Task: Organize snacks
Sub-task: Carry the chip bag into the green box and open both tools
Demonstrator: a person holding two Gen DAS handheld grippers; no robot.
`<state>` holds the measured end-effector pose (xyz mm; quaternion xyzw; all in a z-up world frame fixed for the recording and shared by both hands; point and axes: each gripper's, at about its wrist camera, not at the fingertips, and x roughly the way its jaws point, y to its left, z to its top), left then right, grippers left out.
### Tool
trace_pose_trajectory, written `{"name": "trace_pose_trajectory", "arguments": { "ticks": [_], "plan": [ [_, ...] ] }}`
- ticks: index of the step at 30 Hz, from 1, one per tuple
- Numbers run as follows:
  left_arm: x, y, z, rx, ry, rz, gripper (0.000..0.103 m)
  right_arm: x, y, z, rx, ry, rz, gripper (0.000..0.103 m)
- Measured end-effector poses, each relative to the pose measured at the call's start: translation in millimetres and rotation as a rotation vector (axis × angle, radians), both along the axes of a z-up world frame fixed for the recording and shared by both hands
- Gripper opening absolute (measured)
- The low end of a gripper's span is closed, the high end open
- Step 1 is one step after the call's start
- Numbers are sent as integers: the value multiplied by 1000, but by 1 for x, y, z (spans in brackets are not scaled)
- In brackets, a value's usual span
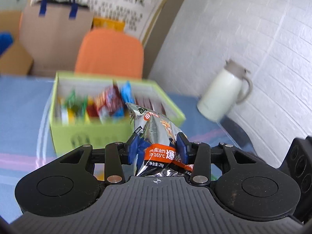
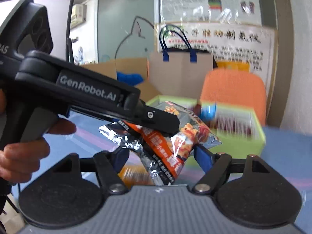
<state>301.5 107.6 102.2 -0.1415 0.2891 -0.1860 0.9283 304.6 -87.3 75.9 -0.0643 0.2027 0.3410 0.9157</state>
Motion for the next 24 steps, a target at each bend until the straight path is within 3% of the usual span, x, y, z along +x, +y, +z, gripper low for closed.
{"name": "trace_pose_trajectory", "arguments": {
  "ticks": [3,7,14,16,18,21,24],
  "plan": [
    [33,12,14,23,-36,56,22,43,23,12,4,2,30,79],
    [80,40,16,20,-22,135,23,95,57,13,-5,30,73,78],
    [133,77,-30,-8,85,218,28,135,95,-21,-92,83,101,79],
    [135,80,-41,11,100,234,49,131,92,-23,-76,83,95,80],
    [124,83,-41,-13,74,228,54,115,81,-13,-53,25,71,89],
    [95,87,-26,-36,-4,230,63,77,59,7,-12,-78,41,93],
    [55,89,-12,-13,-83,220,73,32,37,9,18,-80,41,93]
  ]
}}
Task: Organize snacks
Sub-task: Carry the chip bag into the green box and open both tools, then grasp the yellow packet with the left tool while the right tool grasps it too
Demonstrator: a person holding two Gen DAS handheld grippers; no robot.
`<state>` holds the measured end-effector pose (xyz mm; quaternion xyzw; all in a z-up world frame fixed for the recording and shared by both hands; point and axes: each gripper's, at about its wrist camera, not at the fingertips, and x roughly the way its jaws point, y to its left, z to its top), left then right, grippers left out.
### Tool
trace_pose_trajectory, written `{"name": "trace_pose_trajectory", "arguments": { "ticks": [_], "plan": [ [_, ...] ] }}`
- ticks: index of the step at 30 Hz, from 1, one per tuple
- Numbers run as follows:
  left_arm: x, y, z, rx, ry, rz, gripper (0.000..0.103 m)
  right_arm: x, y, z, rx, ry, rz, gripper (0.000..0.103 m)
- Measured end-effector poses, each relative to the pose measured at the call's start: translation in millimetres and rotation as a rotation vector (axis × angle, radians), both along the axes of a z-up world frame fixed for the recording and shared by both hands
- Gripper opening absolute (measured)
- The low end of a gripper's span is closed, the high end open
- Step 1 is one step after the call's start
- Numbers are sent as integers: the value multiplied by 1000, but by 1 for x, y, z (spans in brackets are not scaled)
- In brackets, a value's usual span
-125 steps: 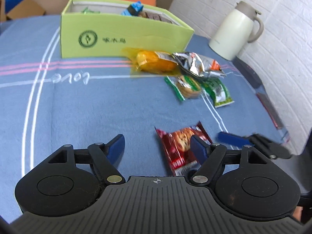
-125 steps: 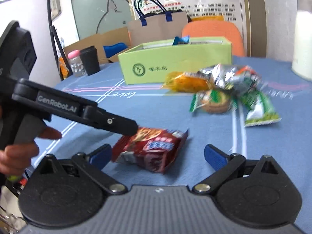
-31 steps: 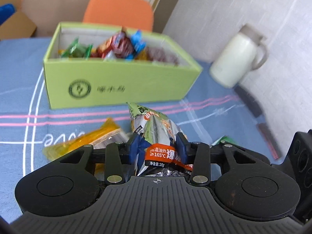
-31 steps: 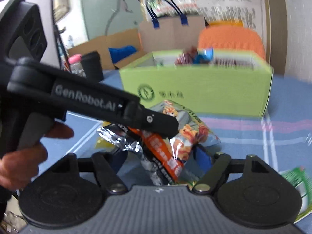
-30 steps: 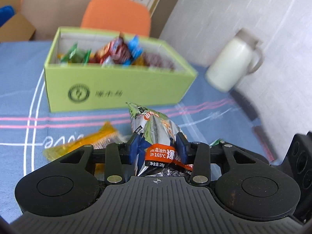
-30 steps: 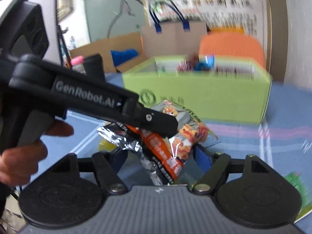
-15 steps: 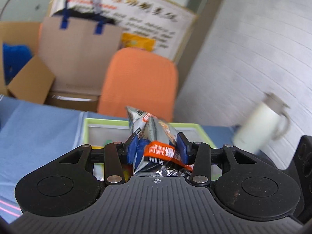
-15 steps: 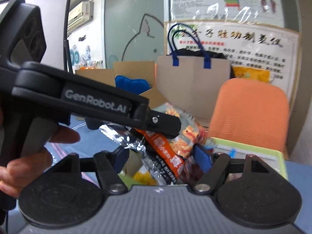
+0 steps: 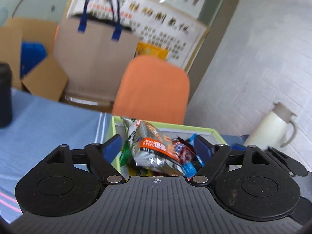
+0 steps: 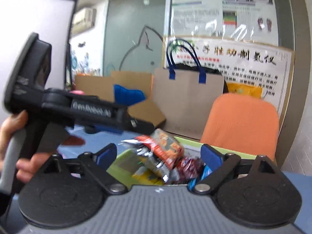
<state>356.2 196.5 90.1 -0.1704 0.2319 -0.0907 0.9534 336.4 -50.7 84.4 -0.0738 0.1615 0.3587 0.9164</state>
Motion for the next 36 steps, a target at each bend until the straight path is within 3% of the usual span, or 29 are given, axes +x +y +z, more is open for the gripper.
{"name": "trace_pose_trajectory", "arguments": {
  "ticks": [2,5,8,9,11,16,21,26,29,33,35,36],
  "plan": [
    [-24,0,-3,31,-4,-34,74,-23,-9,-14,19,86,-13,93],
    [-39,-6,-24,87,66,-112,73,-49,-9,-45,40,255,-6,93],
    [-38,-17,-50,153,177,-168,61,-57,7,-68,16,370,5,93],
    [-36,-19,-57,169,207,-179,53,-59,11,-73,6,381,12,93],
    [-33,-24,-67,186,259,-199,46,-57,21,-78,-25,394,4,93],
    [-41,-33,-74,193,286,-177,52,-44,35,-86,-86,382,-1,93],
    [-50,-42,-76,145,314,-202,50,-32,38,-84,-115,384,-10,93],
    [-59,-53,-74,137,325,-215,49,-48,29,-77,-121,348,-25,93],
    [-64,-58,-74,146,319,-206,51,-53,26,-80,-119,360,-34,93],
    [-67,-60,-78,149,316,-173,69,-52,33,-88,-115,364,-33,93],
    [-61,-58,-88,168,355,-166,50,-48,37,-95,-127,364,-13,91],
    [-61,-55,-90,158,339,-159,38,-49,37,-96,-124,351,-8,81]
  ]
}}
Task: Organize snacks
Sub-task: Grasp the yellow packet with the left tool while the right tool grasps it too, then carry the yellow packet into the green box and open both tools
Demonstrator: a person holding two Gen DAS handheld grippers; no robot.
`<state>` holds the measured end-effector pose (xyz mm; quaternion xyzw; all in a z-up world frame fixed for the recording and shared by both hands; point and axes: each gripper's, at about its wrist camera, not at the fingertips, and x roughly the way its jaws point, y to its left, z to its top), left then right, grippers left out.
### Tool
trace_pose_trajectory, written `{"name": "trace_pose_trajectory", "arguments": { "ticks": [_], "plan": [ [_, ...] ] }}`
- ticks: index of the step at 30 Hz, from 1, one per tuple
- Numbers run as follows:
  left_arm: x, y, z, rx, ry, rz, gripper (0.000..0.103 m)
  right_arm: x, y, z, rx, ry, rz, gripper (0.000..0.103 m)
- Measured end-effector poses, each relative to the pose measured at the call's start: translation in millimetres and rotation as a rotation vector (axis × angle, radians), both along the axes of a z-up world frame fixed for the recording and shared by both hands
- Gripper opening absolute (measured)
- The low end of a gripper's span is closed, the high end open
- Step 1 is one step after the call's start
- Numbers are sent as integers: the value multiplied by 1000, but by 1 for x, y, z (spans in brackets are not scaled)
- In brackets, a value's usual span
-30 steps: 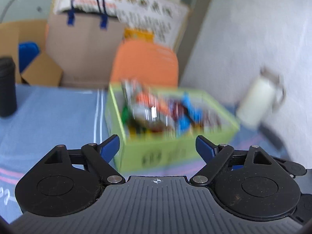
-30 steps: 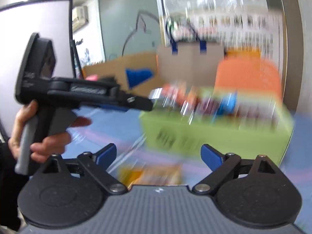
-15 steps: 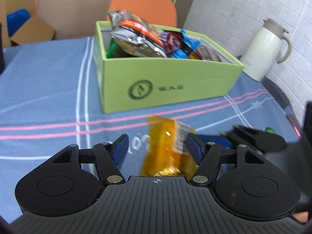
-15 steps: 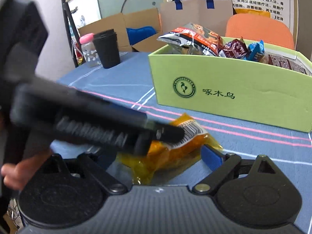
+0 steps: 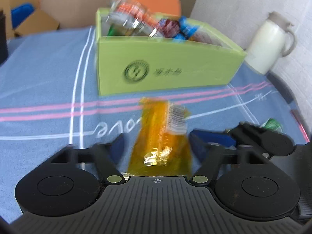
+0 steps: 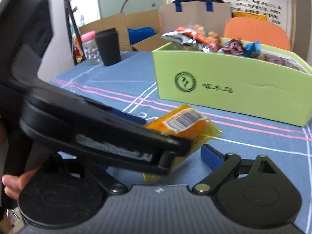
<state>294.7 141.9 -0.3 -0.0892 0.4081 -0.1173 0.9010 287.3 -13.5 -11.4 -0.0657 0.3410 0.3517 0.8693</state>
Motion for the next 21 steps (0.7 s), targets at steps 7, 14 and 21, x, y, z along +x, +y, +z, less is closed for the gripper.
{"name": "trace_pose_trajectory", "arguments": {
  "ticks": [7,14,21],
  "plan": [
    [-15,-9,26,-51,-52,-31,18,-20,-17,28,8,-124,-1,61],
    [30,-42,91,-73,-203,-77,19,27,-49,84,10,-298,-62,69],
    [143,-66,100,-110,-137,-68,25,126,-76,87,15,-212,-140,71]
  ]
}}
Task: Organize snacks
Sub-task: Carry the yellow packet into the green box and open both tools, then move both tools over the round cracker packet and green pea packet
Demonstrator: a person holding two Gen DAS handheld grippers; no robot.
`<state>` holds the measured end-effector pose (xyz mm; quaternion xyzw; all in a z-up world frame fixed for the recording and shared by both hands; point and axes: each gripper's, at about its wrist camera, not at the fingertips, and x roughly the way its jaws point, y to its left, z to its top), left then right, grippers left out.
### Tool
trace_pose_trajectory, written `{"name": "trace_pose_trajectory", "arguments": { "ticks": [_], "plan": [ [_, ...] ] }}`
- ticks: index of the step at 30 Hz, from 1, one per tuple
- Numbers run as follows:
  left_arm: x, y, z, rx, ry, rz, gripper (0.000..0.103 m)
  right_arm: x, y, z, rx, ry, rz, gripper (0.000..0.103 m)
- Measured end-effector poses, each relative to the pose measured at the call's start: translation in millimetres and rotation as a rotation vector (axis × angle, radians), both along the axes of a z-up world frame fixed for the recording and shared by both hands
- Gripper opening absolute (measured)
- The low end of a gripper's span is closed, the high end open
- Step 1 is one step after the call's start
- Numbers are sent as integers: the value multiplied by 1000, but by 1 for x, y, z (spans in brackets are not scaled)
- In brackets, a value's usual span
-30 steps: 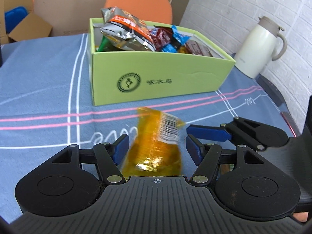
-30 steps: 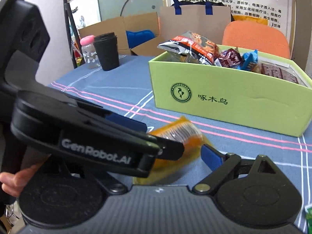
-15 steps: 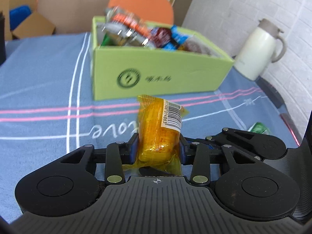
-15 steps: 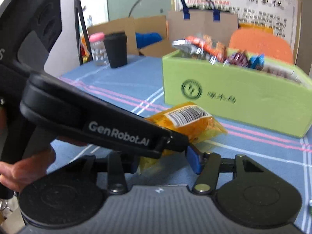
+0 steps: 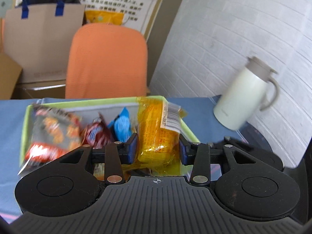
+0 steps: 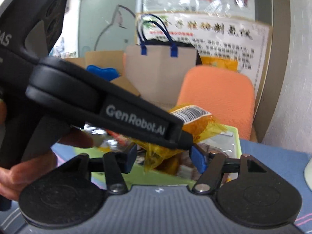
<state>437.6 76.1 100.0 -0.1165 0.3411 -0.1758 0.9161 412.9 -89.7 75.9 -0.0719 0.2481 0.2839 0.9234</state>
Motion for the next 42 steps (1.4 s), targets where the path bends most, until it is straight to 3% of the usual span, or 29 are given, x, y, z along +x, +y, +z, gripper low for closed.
{"name": "trace_pose_trajectory", "arguments": {
  "ticks": [1,4,6,9,12,16,20,24,29,36,42],
  "plan": [
    [8,-1,-3,-9,-6,12,34,3,-7,0,11,-3,-16,73],
    [10,8,-3,-41,-25,56,49,-13,-33,5,50,-55,-66,82],
    [-9,17,-1,-50,-61,67,54,-36,-54,5,82,-76,-89,94],
    [-51,23,-3,-40,-96,50,65,-81,-75,-5,84,-70,-86,95],
    [-92,20,-21,-17,-63,17,67,-126,-85,-24,83,-14,-96,95],
    [-131,-2,-62,40,66,-37,65,-177,-83,-51,84,99,-74,95],
    [-161,-22,-86,67,122,-79,64,-205,-88,-54,-11,46,-130,95],
    [-176,-37,-88,140,90,-39,67,-201,-109,-51,-46,13,-229,95],
    [-186,-50,-94,228,61,16,72,-166,-135,-62,-18,55,-280,95],
    [-184,-60,-100,235,74,19,73,-125,-135,-90,-59,171,-256,96],
    [-180,-61,-110,234,99,19,75,-126,-126,-91,-98,171,-217,98]
  ]
}}
